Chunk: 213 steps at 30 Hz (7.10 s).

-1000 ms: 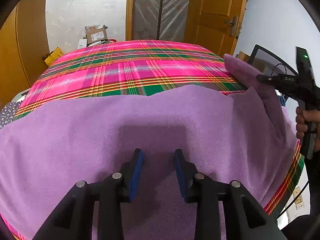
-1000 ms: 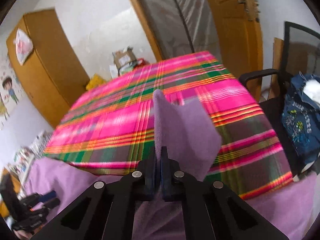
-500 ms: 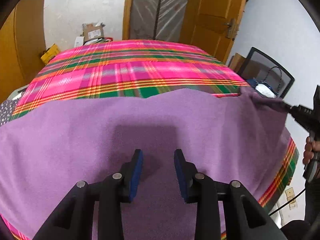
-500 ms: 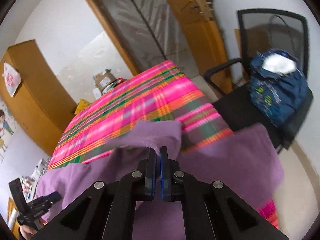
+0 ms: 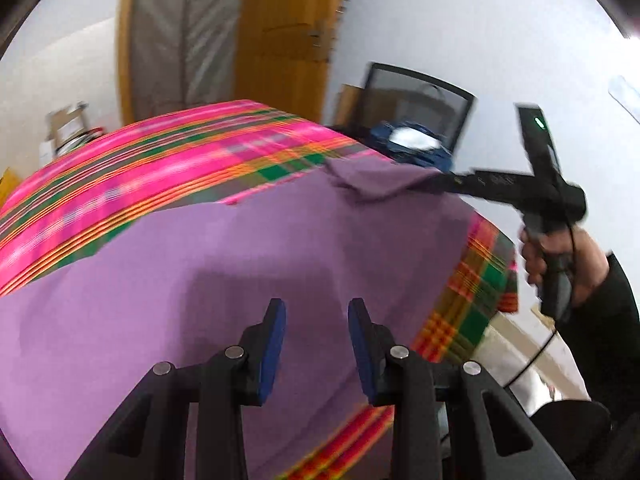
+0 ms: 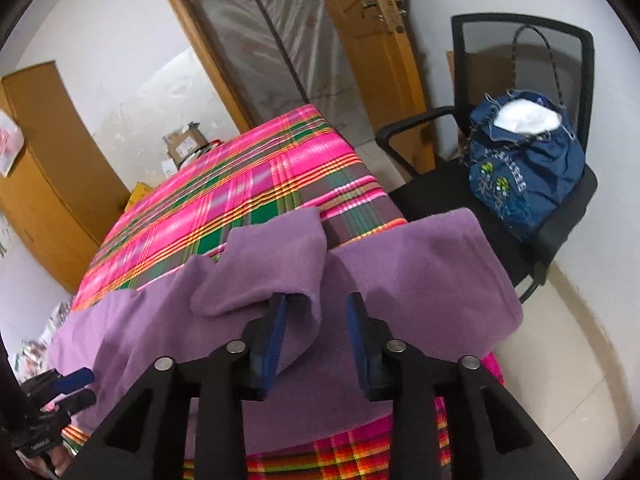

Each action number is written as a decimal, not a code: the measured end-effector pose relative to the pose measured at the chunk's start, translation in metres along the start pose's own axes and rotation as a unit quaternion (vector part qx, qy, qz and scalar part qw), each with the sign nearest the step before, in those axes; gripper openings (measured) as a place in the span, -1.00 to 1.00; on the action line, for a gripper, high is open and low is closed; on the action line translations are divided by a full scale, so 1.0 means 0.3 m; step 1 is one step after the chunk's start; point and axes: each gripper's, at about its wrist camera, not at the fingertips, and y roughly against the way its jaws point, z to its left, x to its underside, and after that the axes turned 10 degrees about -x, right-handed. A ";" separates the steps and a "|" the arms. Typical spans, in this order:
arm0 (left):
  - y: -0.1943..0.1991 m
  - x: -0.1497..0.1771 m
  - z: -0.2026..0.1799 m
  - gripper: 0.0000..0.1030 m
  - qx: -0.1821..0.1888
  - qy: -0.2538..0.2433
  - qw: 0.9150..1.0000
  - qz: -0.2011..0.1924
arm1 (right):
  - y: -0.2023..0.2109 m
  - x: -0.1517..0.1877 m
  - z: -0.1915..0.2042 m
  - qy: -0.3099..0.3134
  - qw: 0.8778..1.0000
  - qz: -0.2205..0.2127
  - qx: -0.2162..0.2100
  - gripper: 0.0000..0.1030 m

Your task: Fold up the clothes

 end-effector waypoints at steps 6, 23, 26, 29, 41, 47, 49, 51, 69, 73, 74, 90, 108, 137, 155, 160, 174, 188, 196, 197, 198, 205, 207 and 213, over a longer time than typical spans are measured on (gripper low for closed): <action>-0.030 -0.004 -0.064 -0.36 0.010 -0.028 1.000 0.005 | -0.045 -0.013 0.009 0.031 0.999 0.018 -0.002 -0.37; -0.108 -0.019 -0.180 -0.45 -0.021 -0.095 0.995 0.010 | 0.034 -0.153 0.018 -0.016 0.994 -0.052 -0.098 -0.92; -0.092 -0.024 -0.164 -0.88 -0.035 -0.084 0.996 -0.005 | 0.038 -0.157 0.031 -0.011 0.994 -0.053 -0.095 -0.92; -0.063 -0.037 -0.141 -0.94 -0.039 -0.067 0.997 -0.024 | 0.042 -0.160 0.030 -0.011 0.994 -0.053 -0.091 -0.91; 0.003 -0.030 -0.155 -0.95 0.007 -0.060 0.998 -0.028 | 0.107 -0.049 -0.047 -0.049 0.995 -0.053 -0.072 -0.92; -0.040 0.015 -0.158 -0.95 0.023 -0.058 0.998 0.006 | 0.111 0.048 -0.114 -0.080 0.995 -0.034 -0.050 -0.92; -0.049 0.024 -0.157 -0.95 0.029 -0.055 0.998 0.014 | 0.112 0.073 -0.128 -0.086 0.995 -0.028 -0.044 -0.92; -0.051 0.024 -0.151 -0.95 0.035 -0.049 0.998 0.016 | 0.111 0.082 -0.130 -0.085 0.995 -0.025 -0.039 -0.92; 0.052 0.011 -0.093 -0.84 0.117 -0.022 0.993 -0.008 | 0.144 0.120 -0.106 -0.013 0.999 0.016 0.047 -0.13; -0.002 0.016 -0.022 -0.84 0.086 0.022 0.996 0.012 | 0.167 0.132 -0.114 -0.010 0.998 0.017 0.053 -0.12; -0.022 0.019 -0.006 -0.84 0.078 0.032 0.996 0.020 | 0.176 0.133 -0.129 -0.024 0.999 0.014 0.043 -0.10; -0.071 0.043 0.053 -0.84 0.084 0.064 0.994 0.038 | 0.245 0.119 -0.299 -0.190 0.981 -0.012 -0.046 -0.05; -0.083 0.033 0.051 -0.84 0.078 0.066 0.994 0.035 | 0.192 0.141 0.170 0.293 0.953 0.043 0.062 -0.06; -0.095 0.024 0.045 -0.84 0.071 0.069 0.995 0.031 | 0.193 -0.016 -0.393 -0.057 0.991 -0.056 0.105 -0.78; -0.103 0.001 0.030 -0.84 0.050 0.067 0.996 0.039 | 0.027 -0.118 -0.475 -0.081 0.996 -0.012 -0.021 -0.08; -0.110 -0.002 0.035 -0.84 0.051 0.070 0.995 0.039 | -0.048 -0.131 -0.595 -0.163 0.980 0.014 -0.109 -0.07; -0.122 -0.043 0.036 -0.83 0.038 0.081 0.996 0.027 | 0.036 -0.210 -0.519 -0.095 0.992 -0.041 -0.079 -0.93; -0.155 -0.046 0.022 -0.84 0.036 0.078 0.996 0.036 | -0.013 -0.164 -0.581 -0.129 0.984 0.000 -0.120 -0.27; -0.152 -0.051 0.021 -0.83 0.034 0.076 0.996 0.036 | -0.082 -0.144 -0.558 -0.120 0.984 0.028 -0.127 -0.78; -0.152 -0.053 0.020 -0.83 0.033 0.075 0.996 0.036 | -0.070 -0.149 -0.547 -0.111 0.986 0.020 -0.124 -0.83; -0.151 -0.057 0.018 -0.83 0.031 0.072 0.996 0.035 | -0.056 -0.155 -0.536 -0.104 0.987 0.012 -0.121 -0.84; -0.179 -0.089 0.016 -0.83 0.026 0.061 0.997 0.028 | -0.007 -0.201 -0.515 -0.083 0.991 -0.021 -0.105 -0.84; -0.192 -0.086 0.019 -0.83 0.028 0.062 0.997 0.029 | -0.022 -0.198 -0.519 -0.083 0.992 -0.013 -0.094 -0.84; -0.168 -0.083 0.018 -0.83 0.028 0.063 0.997 0.029 | -0.042 -0.161 -0.564 -0.124 0.991 0.013 -0.054 -0.69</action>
